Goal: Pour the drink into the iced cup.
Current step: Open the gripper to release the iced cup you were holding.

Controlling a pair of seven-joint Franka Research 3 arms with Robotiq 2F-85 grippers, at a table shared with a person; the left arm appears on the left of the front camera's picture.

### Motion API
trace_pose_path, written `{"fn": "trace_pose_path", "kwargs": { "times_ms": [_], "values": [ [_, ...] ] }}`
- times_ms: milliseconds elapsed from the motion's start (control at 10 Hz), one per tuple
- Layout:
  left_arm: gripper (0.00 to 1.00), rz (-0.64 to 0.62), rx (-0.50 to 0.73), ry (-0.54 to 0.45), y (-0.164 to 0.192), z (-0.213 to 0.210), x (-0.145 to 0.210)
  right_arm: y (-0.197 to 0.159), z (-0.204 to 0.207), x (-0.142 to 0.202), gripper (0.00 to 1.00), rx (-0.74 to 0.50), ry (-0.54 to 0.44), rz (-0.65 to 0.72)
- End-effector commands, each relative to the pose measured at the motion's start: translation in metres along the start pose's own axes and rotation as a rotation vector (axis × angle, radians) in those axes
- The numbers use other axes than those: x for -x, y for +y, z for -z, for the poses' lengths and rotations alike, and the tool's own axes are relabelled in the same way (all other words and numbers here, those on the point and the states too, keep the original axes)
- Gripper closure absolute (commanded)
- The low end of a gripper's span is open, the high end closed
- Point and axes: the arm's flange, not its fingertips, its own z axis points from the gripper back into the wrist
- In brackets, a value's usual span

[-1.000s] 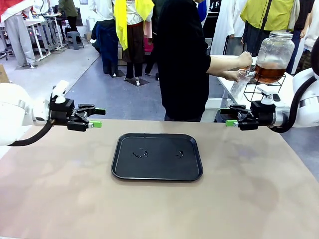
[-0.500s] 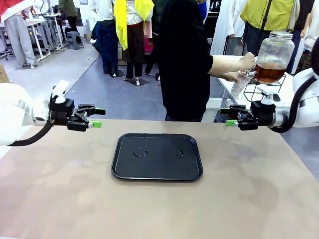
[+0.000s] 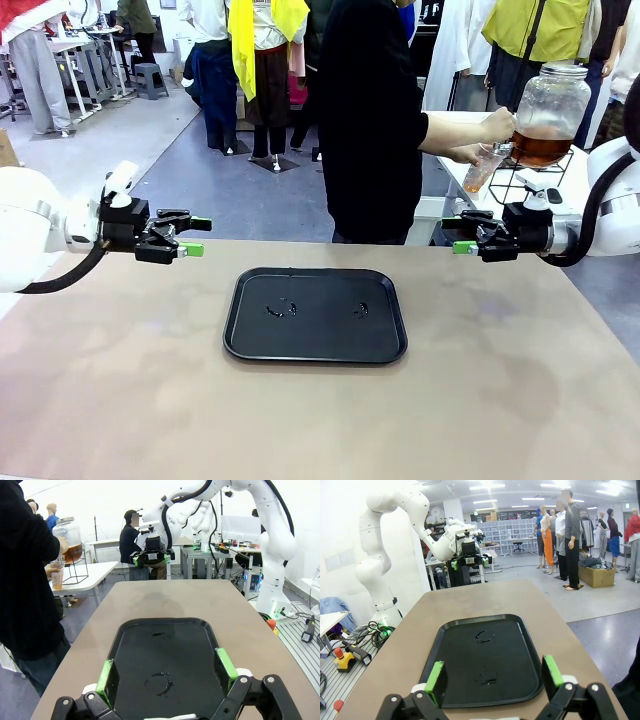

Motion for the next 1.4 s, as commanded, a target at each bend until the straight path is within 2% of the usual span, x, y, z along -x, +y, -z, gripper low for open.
{"fn": "trace_pose_path", "kwargs": {
  "times_ms": [0, 1300],
  "values": [
    [0.00, 0.003, -0.003, -0.004, 0.0001, 0.0007, -0.0018, 0.0018, 0.0009, -0.0030, 0.00, 0.004, -0.017, -0.002],
    [0.00, 0.003, -0.003, -0.004, 0.0001, 0.0007, -0.0018, 0.0018, 0.0009, -0.0030, 0.00, 0.004, -0.017, -0.002]
  ]
}}
